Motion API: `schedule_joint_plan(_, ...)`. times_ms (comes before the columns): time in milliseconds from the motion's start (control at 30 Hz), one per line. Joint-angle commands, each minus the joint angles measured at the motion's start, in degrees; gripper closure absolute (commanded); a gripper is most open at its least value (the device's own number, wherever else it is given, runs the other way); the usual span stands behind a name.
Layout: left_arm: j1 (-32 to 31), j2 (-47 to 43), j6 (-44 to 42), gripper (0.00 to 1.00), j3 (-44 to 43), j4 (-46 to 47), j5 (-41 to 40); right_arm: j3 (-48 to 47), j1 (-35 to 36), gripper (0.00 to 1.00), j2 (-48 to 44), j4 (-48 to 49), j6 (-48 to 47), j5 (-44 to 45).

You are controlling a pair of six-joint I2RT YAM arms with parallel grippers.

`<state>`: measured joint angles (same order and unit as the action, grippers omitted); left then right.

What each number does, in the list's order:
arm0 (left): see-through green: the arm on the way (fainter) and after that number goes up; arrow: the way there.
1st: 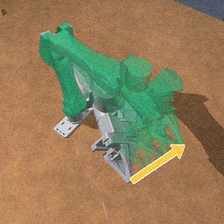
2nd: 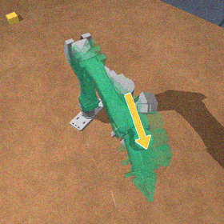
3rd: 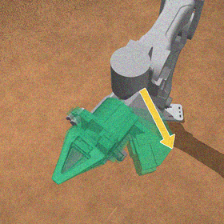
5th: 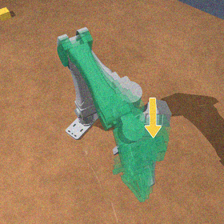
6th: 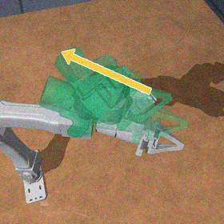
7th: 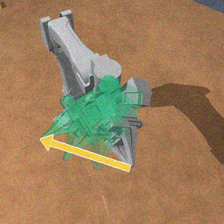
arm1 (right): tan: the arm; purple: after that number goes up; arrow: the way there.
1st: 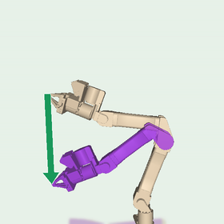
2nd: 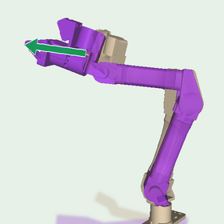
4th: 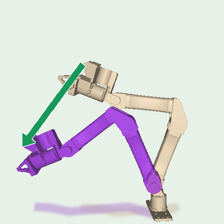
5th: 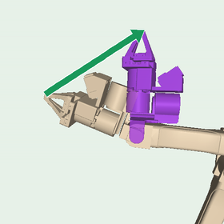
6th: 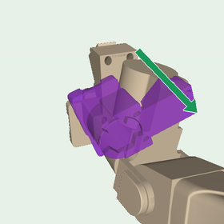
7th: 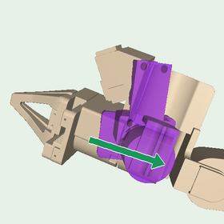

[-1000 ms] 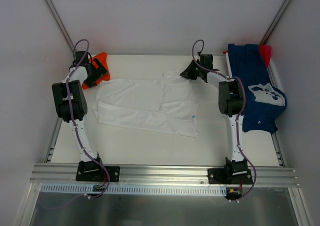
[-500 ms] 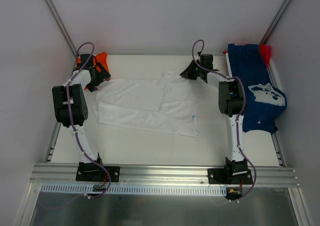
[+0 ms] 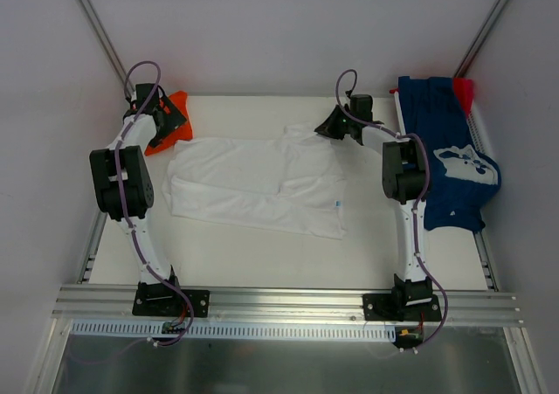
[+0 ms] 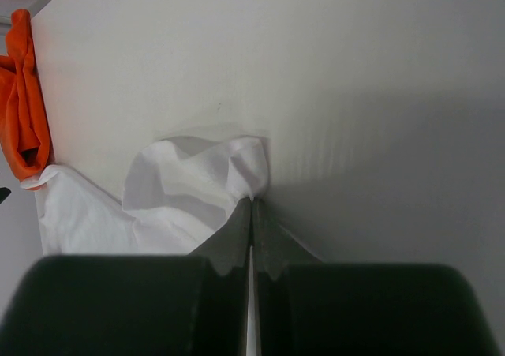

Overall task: Fold and stack the t-shirts
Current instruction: Fold the flattened tshirt in 1/3 of the way

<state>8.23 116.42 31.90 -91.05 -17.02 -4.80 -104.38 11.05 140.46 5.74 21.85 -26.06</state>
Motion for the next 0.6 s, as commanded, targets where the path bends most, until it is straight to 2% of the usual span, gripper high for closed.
schedule_joint_plan(0, 0.03, 2.14, -1.58, 0.09, -1.94, -0.21, -2.14, 0.67, -1.12, 1.00, -2.30, -1.26, -1.10, 0.66)
schedule_joint_plan(333, -1.28, -1.63, 0.35, 0.21, 4.38, -0.21, -2.67, 0.93, -1.38, 1.00, -2.30, -1.26, -0.84, 0.58)
schedule_joint_plan(567, -2.25, -0.85, -0.96, 0.25, 2.37, -0.12, -4.08, 1.46, -1.47, 1.00, -2.65, -1.26, -0.93, 0.58)
